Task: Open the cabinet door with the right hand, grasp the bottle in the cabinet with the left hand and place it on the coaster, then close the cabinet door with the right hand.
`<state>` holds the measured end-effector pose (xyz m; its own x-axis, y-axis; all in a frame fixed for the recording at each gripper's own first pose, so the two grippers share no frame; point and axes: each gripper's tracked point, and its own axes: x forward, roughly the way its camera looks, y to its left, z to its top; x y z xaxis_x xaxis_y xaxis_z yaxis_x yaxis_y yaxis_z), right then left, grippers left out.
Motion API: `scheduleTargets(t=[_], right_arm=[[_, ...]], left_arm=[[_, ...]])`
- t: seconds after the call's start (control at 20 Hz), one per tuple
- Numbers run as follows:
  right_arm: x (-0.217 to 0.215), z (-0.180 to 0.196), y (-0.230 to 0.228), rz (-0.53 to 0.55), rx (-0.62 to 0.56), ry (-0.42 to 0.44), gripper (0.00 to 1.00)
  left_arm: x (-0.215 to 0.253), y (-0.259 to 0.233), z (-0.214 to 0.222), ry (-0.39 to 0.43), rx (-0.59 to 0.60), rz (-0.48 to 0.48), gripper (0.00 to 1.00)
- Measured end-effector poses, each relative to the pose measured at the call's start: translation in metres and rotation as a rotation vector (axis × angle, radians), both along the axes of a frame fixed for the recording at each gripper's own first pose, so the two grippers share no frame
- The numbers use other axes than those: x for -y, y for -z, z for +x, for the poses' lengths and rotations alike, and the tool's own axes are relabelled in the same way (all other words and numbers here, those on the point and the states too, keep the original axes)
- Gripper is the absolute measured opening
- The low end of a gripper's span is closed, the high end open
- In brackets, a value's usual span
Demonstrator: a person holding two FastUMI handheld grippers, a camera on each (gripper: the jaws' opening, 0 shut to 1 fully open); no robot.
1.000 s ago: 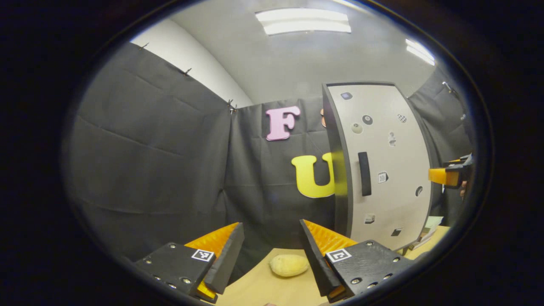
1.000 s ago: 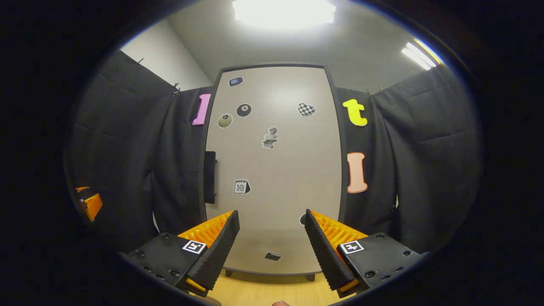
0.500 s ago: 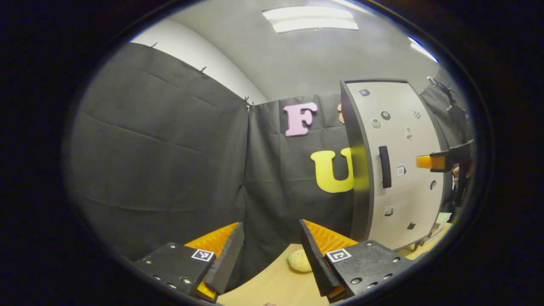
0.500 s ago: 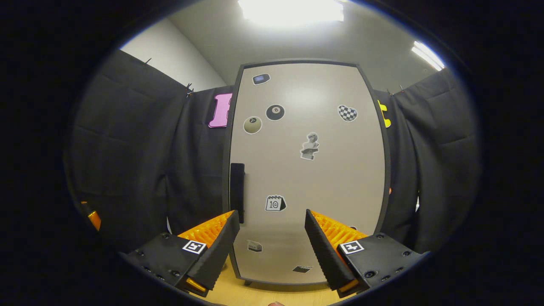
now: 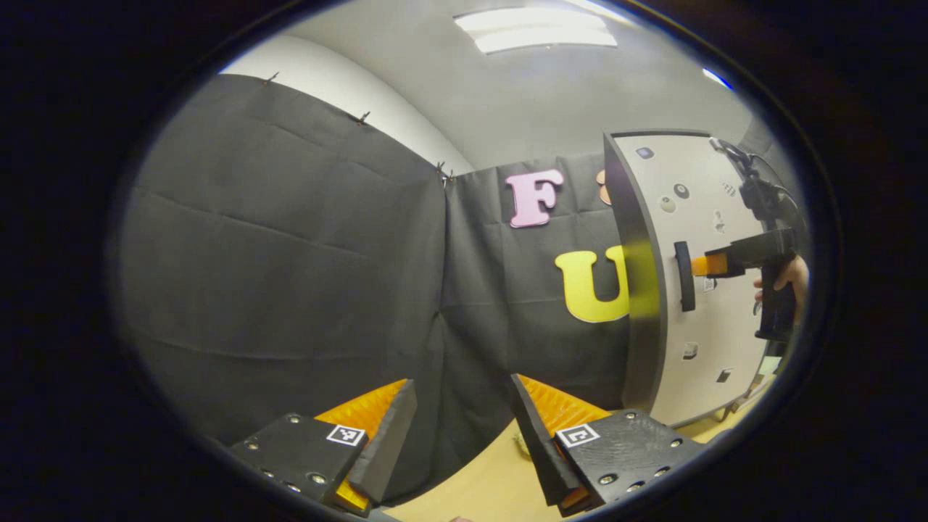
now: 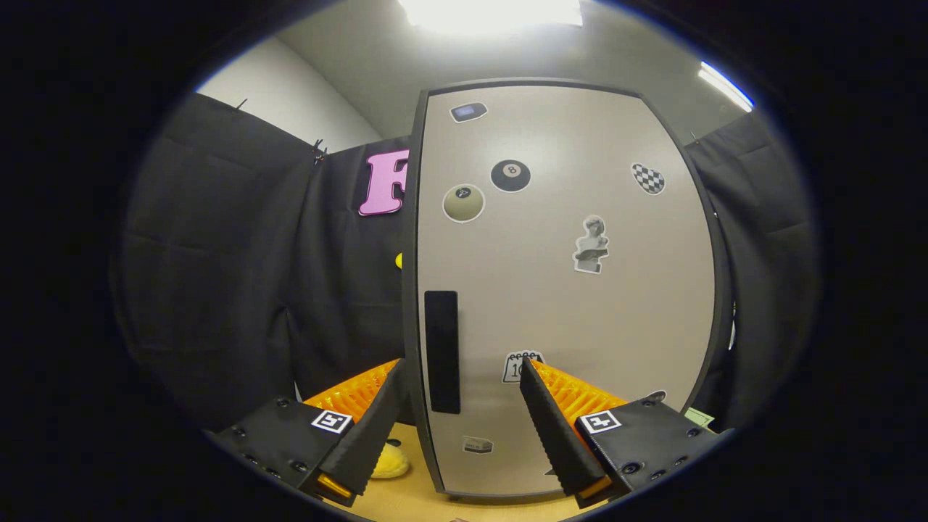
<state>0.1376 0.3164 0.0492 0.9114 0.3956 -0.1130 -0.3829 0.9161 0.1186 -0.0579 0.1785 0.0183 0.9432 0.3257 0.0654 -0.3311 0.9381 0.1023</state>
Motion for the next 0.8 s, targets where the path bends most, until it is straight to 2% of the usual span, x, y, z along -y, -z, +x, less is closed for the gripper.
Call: scheduleTargets(t=[0.25,0.35,0.4,0.45,0.5,0.55,0.65,0.7,0.8], right_arm=[[-0.026,0.028,0.010,-0.012,-0.040,0.006,0.98],[-0.035,0.035,0.016,-0.032,-0.056,-0.003,0.94],[-0.038,0.039,0.021,-0.044,-0.069,0.000,0.89],[-0.041,0.041,0.024,-0.051,-0.080,-0.005,0.72],[-0.041,0.043,0.027,-0.060,-0.085,0.007,0.67],[-0.038,0.046,0.027,-0.063,-0.077,0.028,0.48],[-0.039,0.046,0.026,-0.053,-0.080,0.030,0.35],[-0.037,0.043,0.027,-0.048,-0.089,0.030,0.35],[-0.036,0.042,0.027,-0.050,-0.097,0.027,0.25]], left_arm=[[-0.012,0.004,-0.001,-0.012,-0.012,-0.001,0.77],[-0.017,0.004,-0.004,-0.016,-0.016,-0.001,0.77],[-0.020,0.004,-0.004,-0.018,-0.017,-0.002,0.77],[-0.021,0.005,-0.004,-0.019,-0.020,-0.005,0.77],[-0.021,0.007,-0.006,-0.018,-0.023,-0.009,0.77],[-0.022,0.008,-0.006,-0.017,-0.024,-0.012,0.77],[-0.022,0.010,-0.005,-0.012,-0.031,-0.017,0.77],[-0.022,0.012,-0.003,-0.007,-0.035,-0.022,0.77],[-0.017,0.014,0.001,0.008,-0.039,-0.034,0.77]])
